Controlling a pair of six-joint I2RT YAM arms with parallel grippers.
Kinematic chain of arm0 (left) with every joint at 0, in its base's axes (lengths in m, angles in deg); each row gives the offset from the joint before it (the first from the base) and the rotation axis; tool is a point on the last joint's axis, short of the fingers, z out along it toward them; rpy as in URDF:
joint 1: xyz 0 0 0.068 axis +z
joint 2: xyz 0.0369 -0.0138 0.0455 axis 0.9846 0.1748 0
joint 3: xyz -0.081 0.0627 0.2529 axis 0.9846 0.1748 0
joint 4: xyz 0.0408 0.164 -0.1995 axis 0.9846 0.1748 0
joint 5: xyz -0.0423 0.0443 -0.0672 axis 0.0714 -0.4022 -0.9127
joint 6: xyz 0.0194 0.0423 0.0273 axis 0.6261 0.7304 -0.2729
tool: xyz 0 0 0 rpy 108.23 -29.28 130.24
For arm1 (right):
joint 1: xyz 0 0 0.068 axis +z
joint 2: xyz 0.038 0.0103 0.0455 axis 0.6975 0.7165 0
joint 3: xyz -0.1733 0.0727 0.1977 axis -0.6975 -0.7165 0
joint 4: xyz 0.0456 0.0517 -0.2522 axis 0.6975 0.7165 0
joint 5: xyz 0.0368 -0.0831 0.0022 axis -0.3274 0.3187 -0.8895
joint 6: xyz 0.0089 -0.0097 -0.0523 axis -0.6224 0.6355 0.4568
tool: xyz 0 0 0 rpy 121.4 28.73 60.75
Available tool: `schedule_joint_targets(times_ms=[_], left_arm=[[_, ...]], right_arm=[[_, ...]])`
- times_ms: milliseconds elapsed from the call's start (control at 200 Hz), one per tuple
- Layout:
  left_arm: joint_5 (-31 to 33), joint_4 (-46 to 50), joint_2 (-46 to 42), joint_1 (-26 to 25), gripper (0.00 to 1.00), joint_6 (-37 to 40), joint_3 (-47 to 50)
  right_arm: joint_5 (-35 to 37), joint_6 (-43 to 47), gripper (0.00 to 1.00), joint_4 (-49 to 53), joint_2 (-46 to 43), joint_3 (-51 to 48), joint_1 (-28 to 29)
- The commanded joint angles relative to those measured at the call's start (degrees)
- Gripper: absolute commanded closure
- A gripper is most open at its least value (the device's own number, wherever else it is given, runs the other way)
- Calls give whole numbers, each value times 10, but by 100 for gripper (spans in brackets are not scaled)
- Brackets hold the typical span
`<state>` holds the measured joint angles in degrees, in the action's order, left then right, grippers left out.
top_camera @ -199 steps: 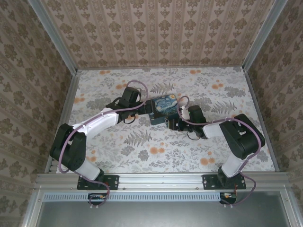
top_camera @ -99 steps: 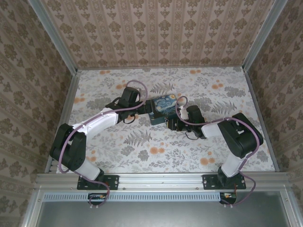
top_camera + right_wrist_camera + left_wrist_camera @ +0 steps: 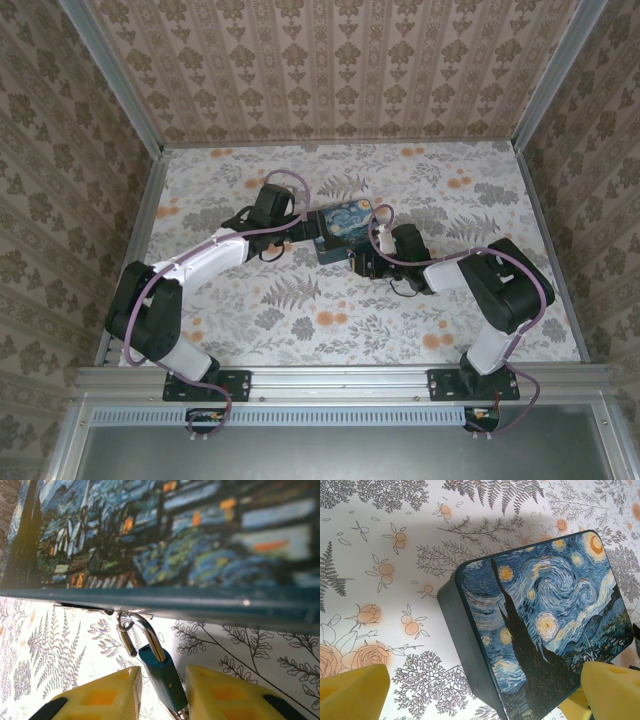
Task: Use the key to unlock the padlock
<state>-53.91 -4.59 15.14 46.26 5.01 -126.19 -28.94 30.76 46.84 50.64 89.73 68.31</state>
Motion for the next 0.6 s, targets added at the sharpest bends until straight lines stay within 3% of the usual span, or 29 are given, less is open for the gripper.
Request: schedule_joint_targets(times_ms=[0, 325, 595], left_arm=[[-5, -3, -9, 3, 0, -2, 7], [-1, 5, -9, 2, 0, 7, 6], [22, 28, 4, -11, 0, 30, -13]], right_arm=[[-5, -2, 70, 4, 6, 0, 4], [0, -2, 75, 4, -5, -9, 5], [1, -4, 86, 2, -6, -13, 4]])
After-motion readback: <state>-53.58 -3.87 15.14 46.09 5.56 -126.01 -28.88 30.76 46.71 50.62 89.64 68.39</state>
